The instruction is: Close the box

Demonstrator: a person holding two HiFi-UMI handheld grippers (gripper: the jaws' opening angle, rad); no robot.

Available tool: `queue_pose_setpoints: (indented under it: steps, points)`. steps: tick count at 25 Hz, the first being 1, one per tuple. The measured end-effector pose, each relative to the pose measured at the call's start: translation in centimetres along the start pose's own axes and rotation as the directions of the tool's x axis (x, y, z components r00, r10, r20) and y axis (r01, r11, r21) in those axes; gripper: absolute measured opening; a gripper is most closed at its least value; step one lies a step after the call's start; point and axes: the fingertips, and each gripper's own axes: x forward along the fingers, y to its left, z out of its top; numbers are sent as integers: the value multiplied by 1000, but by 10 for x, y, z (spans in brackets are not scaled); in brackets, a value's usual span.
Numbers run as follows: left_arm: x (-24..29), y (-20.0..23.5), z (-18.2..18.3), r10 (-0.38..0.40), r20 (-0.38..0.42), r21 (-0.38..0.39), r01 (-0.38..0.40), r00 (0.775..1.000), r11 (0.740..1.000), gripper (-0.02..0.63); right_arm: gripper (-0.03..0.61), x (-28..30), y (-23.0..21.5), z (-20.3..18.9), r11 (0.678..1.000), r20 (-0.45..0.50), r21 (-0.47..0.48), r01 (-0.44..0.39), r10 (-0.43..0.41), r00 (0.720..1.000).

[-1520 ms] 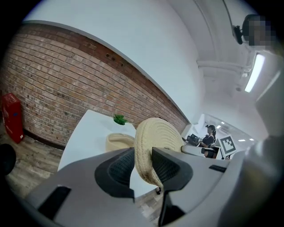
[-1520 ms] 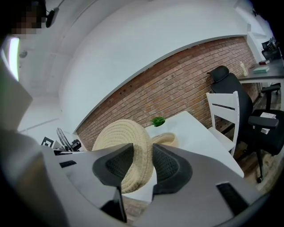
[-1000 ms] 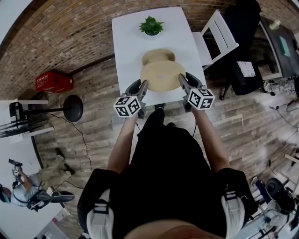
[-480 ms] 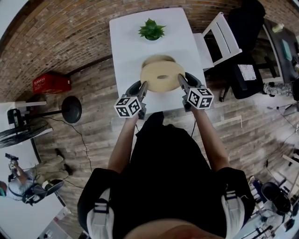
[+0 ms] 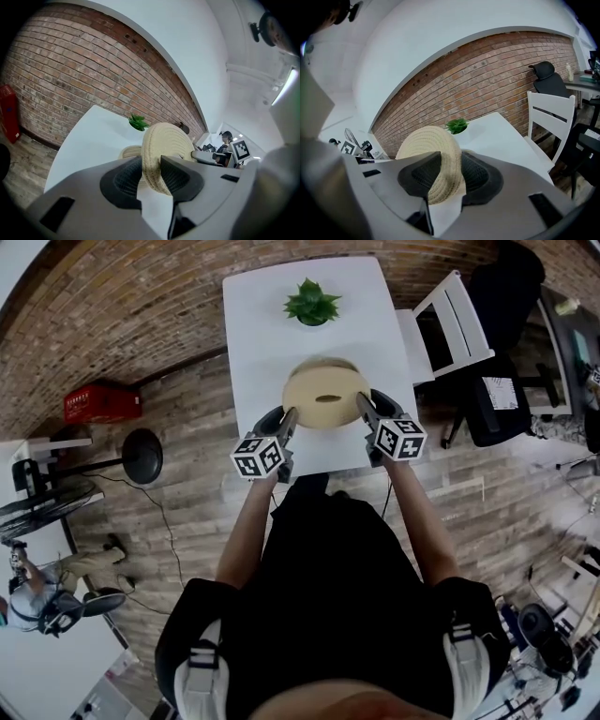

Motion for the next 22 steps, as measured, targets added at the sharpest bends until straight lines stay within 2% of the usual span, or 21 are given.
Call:
queue_pose_setpoints:
  steps: [22]
  points:
    - [54,44,-20,31,-144,0,-31,989,1000,130,133,60,-39,-20,999,-118,24,47,-44,992]
